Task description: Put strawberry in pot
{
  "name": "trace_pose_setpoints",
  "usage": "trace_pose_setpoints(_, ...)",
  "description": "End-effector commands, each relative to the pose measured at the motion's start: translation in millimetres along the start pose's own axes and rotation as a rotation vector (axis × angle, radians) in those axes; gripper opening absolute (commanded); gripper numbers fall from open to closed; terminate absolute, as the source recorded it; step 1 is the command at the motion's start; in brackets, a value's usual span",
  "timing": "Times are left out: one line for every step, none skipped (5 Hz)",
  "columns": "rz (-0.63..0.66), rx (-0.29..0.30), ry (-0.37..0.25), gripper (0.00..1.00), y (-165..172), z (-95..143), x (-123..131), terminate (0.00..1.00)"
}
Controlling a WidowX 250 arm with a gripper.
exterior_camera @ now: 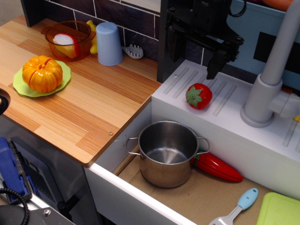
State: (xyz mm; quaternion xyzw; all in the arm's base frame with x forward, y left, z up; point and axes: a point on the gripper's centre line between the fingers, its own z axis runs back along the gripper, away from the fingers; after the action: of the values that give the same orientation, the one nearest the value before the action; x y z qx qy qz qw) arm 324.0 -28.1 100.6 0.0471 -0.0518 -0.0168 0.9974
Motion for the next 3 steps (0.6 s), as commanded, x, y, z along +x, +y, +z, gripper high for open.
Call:
trace_pose_setpoints(0.000,0.000,0.000,1.00,0.0,0.0,0.0,0.00)
trace_pose_setpoints(-0.017,-0.003,-0.032,1.00,2.2,-5.8,-0.1,0.00)
trace_pose_setpoints(-0.025,-0.005,-0.064,1.00,0.0,-5.4,3.2,0.00)
